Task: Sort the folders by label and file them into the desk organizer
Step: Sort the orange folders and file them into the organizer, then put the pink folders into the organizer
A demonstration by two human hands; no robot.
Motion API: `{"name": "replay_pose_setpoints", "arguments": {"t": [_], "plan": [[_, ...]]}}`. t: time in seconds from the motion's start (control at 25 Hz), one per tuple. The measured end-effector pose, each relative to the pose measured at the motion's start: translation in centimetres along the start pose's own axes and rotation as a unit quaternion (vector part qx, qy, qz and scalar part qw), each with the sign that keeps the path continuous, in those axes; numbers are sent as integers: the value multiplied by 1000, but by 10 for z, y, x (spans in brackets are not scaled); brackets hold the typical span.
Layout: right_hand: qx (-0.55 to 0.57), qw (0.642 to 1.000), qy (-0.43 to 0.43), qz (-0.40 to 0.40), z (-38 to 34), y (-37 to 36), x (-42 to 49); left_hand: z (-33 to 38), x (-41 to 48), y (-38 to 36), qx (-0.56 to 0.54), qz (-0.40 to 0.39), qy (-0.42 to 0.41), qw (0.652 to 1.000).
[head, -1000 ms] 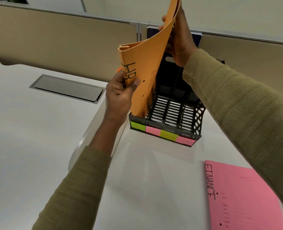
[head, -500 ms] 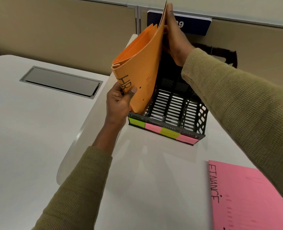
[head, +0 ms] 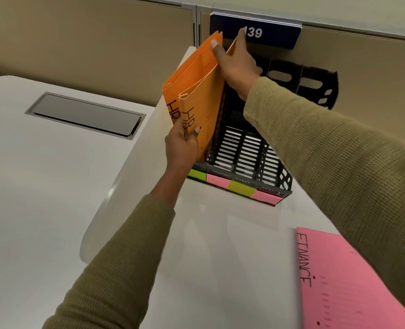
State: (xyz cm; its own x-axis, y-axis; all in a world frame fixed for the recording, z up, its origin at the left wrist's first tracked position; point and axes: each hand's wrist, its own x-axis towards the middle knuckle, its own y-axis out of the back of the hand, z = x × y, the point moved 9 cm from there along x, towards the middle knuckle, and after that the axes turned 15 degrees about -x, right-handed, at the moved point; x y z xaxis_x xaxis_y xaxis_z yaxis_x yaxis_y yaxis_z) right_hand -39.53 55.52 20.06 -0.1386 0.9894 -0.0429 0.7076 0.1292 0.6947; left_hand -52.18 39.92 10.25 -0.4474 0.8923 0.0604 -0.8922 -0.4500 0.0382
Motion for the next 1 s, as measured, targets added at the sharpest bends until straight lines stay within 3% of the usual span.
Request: {"name": "replay_pose_setpoints", "arguments": {"t": [0.2, 0.56, 1.0], "plan": [[47, 998, 29, -12, 2, 1, -41, -12, -12, 11, 24, 15, 16, 999], [-2, 999, 41, -31, 67, -7, -167, -50, -84, 26, 34, 71, 115, 990], [-78, 992, -44, -85, 216, 21, -330, -78, -248, -77, 88, -59, 202, 974]]}}
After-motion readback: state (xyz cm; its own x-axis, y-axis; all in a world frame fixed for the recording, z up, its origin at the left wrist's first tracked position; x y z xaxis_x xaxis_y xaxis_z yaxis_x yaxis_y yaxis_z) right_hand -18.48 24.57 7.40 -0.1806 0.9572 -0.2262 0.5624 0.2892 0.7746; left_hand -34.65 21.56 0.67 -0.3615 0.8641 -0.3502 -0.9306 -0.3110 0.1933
